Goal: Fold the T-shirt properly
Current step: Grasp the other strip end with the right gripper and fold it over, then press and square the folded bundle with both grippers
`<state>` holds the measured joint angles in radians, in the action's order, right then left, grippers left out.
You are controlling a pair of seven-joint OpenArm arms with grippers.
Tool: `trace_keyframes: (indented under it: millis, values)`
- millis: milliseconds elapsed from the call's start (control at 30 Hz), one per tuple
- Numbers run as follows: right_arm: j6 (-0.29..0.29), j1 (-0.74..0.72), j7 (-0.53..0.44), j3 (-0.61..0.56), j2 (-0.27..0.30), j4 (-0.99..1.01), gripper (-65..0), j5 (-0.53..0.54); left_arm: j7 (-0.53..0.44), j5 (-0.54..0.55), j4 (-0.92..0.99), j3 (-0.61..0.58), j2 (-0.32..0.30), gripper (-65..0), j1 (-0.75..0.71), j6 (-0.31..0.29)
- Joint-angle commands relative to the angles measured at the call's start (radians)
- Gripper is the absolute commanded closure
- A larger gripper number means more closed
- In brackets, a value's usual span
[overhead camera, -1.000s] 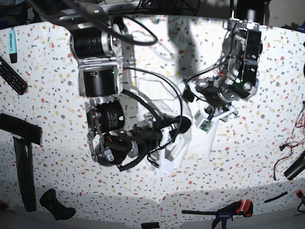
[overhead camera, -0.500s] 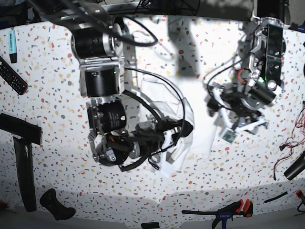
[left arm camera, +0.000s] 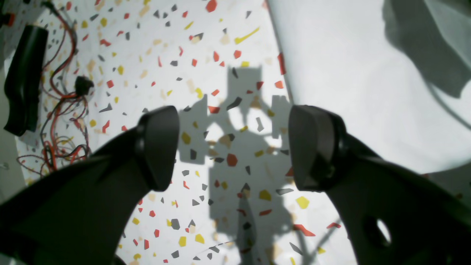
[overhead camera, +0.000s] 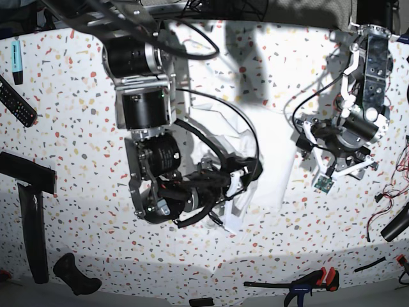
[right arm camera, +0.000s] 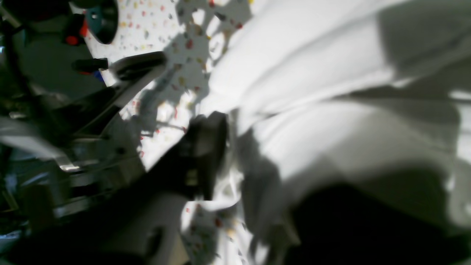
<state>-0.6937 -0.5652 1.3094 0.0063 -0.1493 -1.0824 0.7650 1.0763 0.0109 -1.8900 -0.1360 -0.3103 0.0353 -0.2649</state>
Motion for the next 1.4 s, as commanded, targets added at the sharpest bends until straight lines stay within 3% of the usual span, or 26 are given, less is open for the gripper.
trace_keyframes:
  millis: [0,200,500,567,633,733,800,867,967,1133,1367]
  values:
    - [-0.004,-0.036,-0.016,-0.001,-0.008,-0.018,-24.0,0.08,-0.022,-0.006,-0.019,0.004,-0.006,-44.9,0.014,0.003]
    - [-0.004,-0.036,-0.011,-0.001,-0.008,-0.018,-24.0,0.418,-0.022,-0.014,-0.019,0.004,-0.006,-44.9,0.014,0.003]
    - [-0.004,-0.051,-0.01,0.0,-0.008,-0.018,-24.0,0.428,-0.034,-0.135,-0.019,0.004,-0.015,-44.9,0.014,0.012]
    - [-0.004,-0.072,-0.017,0.002,-0.008,-0.018,-24.0,0.353,-0.059,-0.125,-0.021,0.004,-0.021,-44.9,0.014,0.053]
    - [-0.004,-0.097,-0.099,0.003,-0.008,-0.018,-24.0,0.178,-0.085,-0.04,-0.035,0.004,-0.02,-44.9,0.014,0.086]
    - [-0.004,-0.112,-0.426,0.004,-0.008,-0.018,-24.0,-0.204,-0.108,0.225,-0.088,0.004,-0.02,-44.9,0.014,0.061]
    - [-0.004,-0.113,-0.584,0.005,-0.008,-0.017,-24.0,-0.331,-0.103,0.38,-0.144,0.003,-0.017,-44.9,0.011,0.013]
    - [-0.004,-0.113,-0.668,0.005,0.007,-0.017,-24.0,-0.403,-0.107,0.417,-0.206,0.003,0.005,-44.9,-0.014,-0.045]
    - [-0.004,-0.113,-0.727,0.005,0.047,0.0,-24.0,-0.485,-0.127,0.446,-0.237,0.003,0.049,-44.9,-0.072,-0.073]
    - [-0.004,-0.113,-0.779,0.006,0.107,0.094,-24.0,-0.51,-0.248,0.327,-0.187,0.003,0.089,-44.9,-0.154,-0.071]
    - [-0.004,-0.11,-0.808,0.006,0.135,0.256,-24.0,-0.556,-0.28,0.301,-0.057,0.003,0.098,-44.9,-0.181,-0.027]
